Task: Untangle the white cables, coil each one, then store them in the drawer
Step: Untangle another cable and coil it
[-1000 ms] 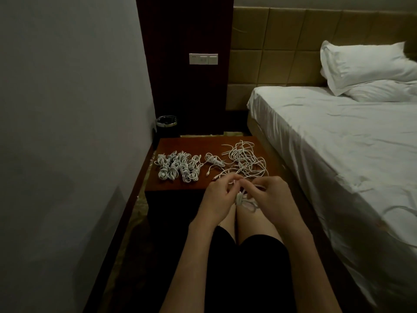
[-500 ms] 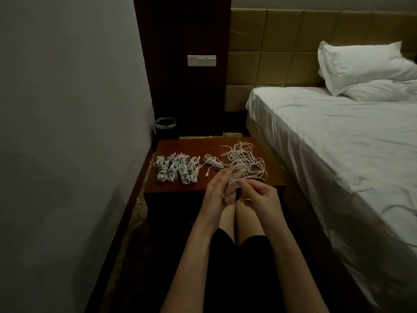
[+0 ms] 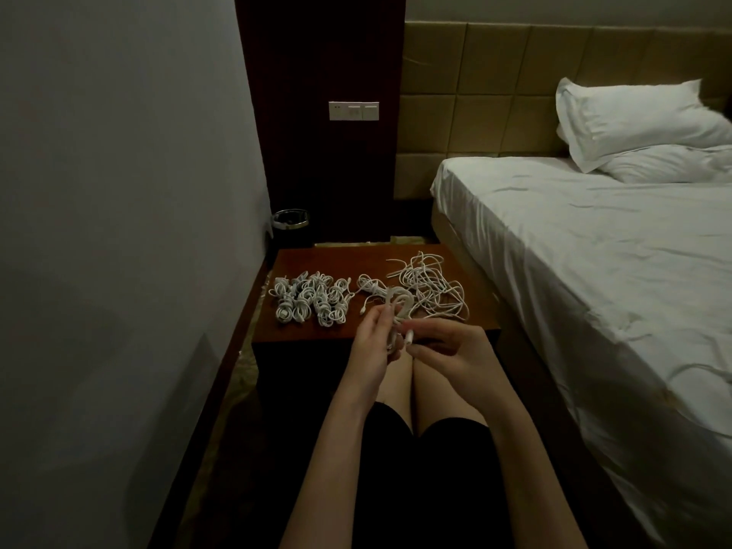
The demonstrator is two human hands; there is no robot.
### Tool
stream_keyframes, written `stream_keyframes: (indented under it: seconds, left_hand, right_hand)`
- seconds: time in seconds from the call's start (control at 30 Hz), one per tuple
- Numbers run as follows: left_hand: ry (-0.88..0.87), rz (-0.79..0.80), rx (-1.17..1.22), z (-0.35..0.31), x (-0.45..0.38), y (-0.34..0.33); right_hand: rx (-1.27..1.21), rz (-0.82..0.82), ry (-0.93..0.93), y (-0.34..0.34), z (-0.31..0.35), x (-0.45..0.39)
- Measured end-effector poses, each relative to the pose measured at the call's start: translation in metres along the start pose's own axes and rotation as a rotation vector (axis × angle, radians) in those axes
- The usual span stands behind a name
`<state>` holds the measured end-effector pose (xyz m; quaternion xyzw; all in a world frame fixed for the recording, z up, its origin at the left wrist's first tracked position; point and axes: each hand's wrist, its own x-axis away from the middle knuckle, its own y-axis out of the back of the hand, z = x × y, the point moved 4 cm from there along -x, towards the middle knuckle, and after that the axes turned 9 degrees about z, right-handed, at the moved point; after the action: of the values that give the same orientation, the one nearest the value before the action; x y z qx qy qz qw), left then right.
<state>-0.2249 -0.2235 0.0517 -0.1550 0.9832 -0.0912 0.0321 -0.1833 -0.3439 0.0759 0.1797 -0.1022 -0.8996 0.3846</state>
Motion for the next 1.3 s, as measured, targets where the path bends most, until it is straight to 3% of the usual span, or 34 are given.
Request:
stream_keyframes:
  seconds: [0.2,0.33,0.5,0.67,0.9,1.03,1.3]
  left_hand:
    - [-0.058,0.071,-0.02,0.001,-0.001,-0.005]
    - [-0.096,0.087,-0.004,0.002,-0.002,-0.005]
    - [-0.081,0.142,-0.104,0.004,0.002,-0.013]
    - [-0.078,0.131,-0.149,0.01,0.0,-0.013]
    - [-0.098,0.292,-0.252,0.01,-0.002,-0.02]
    - [-0.071,0.246,-0.192,0.008,0.001,-0.02]
    - [0.001,0.146,0.001,0.008,0.0,-0.01]
  right_hand:
    - [0.003,-0.166,0.065,-0.002,0.004,0.0]
    - [-0.103,-0.301,-0.018,0.007,0.001,0.0]
    - [-0.141,-0.207,-0.221,0.011,-0.006,0.0]
    - [-0.272,-0.22,-0.346,0.01,-0.011,0.001]
    - [-0.359,-0.371,-0.249,0.01,-0.012,0.004]
    - [-0.301,-0.404,-0.2,0.008,-0.012,0.005]
    - [-0.426,-0.226,-0.261,0.016,-0.019,0.006]
